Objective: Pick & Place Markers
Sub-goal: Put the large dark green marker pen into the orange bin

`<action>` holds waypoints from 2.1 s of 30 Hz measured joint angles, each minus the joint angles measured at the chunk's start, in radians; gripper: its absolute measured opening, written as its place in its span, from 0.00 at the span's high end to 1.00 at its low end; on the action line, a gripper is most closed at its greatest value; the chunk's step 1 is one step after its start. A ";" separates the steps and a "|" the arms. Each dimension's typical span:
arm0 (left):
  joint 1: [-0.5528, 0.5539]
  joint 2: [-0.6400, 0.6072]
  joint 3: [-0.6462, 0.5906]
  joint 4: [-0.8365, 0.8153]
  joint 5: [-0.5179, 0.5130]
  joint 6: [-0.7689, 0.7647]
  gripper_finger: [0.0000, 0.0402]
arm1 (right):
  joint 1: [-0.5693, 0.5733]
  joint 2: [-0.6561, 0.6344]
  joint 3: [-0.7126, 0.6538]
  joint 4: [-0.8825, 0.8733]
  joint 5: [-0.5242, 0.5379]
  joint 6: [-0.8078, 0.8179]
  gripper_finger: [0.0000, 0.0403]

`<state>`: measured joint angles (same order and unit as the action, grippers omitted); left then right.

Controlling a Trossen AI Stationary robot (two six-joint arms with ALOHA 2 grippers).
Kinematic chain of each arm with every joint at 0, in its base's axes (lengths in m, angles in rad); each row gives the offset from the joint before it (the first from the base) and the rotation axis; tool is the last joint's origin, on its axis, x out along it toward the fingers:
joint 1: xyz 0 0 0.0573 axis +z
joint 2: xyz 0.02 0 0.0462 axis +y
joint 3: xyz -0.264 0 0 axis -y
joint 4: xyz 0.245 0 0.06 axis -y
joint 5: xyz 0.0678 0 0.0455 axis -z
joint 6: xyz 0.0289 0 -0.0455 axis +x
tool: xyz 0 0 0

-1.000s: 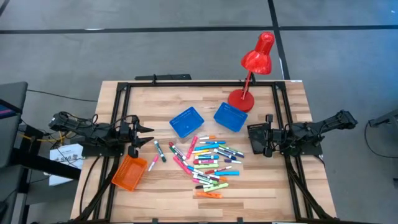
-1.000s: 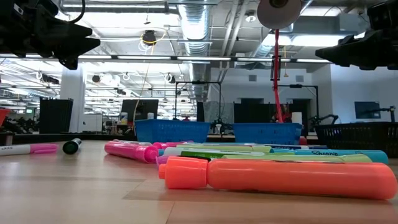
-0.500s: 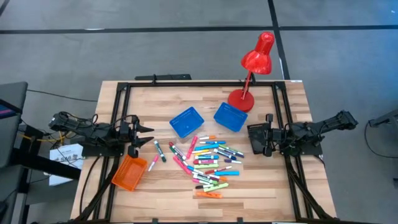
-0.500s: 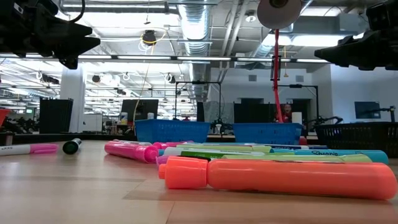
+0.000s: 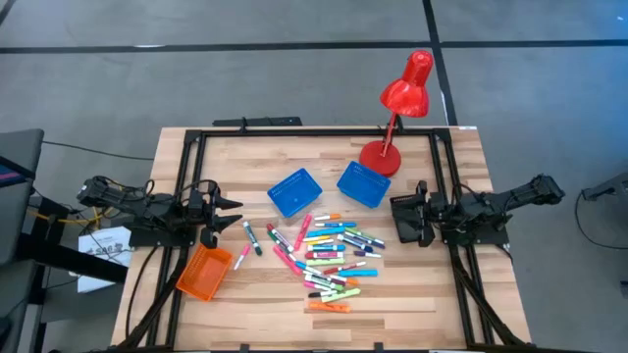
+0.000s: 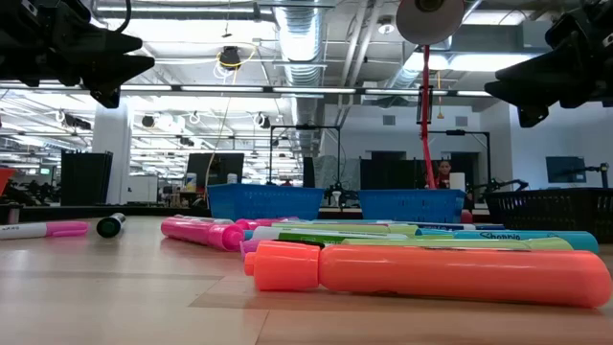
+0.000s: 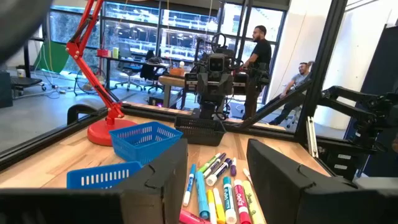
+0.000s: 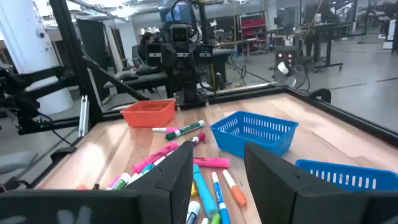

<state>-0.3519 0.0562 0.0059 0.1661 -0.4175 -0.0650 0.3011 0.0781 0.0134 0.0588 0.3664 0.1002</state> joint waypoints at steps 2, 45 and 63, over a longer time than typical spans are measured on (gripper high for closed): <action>0.001 0.008 0.000 0.012 0.000 0.000 0.59 | -0.010 0.000 -0.001 0.037 0.004 -0.029 0.67; 0.228 1.151 0.738 -0.855 0.325 -0.025 0.48 | -0.420 1.100 0.738 -0.021 -0.237 -0.187 0.65; 0.182 1.384 0.721 -0.901 0.285 0.079 0.50 | -0.420 1.265 0.828 -0.022 -0.236 -0.258 0.43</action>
<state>-0.1699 1.4399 0.7265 -0.7349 -0.1322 0.0139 -0.1186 1.3426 0.8413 0.0366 0.1307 -0.1581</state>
